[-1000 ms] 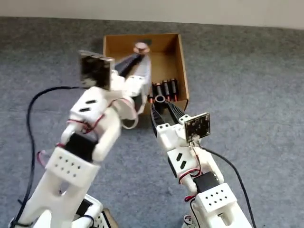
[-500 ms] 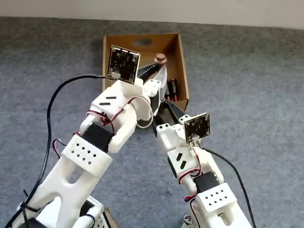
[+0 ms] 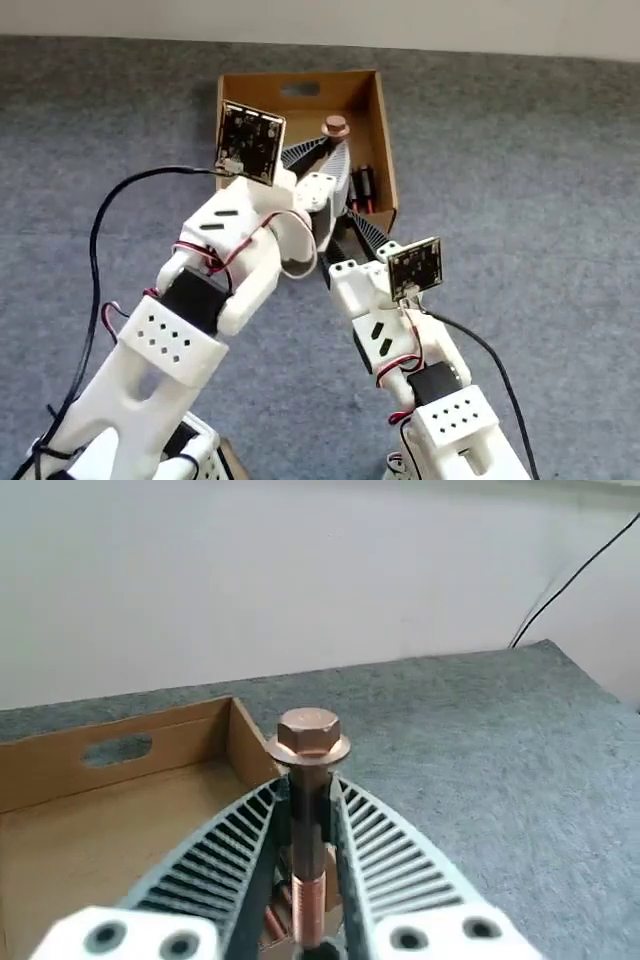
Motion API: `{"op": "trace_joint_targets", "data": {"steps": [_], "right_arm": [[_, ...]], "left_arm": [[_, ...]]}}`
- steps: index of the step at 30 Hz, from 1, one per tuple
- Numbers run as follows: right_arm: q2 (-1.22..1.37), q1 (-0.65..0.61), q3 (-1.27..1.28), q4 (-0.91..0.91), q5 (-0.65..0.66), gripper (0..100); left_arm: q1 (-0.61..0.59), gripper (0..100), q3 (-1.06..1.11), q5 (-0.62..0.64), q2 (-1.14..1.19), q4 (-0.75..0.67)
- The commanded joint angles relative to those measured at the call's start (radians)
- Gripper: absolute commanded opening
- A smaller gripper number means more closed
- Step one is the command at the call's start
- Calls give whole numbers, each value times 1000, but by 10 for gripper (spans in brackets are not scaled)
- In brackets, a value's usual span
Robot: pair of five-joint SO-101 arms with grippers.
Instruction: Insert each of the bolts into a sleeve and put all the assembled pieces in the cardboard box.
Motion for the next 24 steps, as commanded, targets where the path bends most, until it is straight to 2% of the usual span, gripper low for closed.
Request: {"op": "trace_joint_targets", "data": {"steps": [1,24], "right_arm": [[-15,10,-7,-27,11,5],[-15,31,-7,-27,9,5]], "left_arm": [[38,9,-48,2,-24,0],[-7,9,47,-2,-24,2]]}}
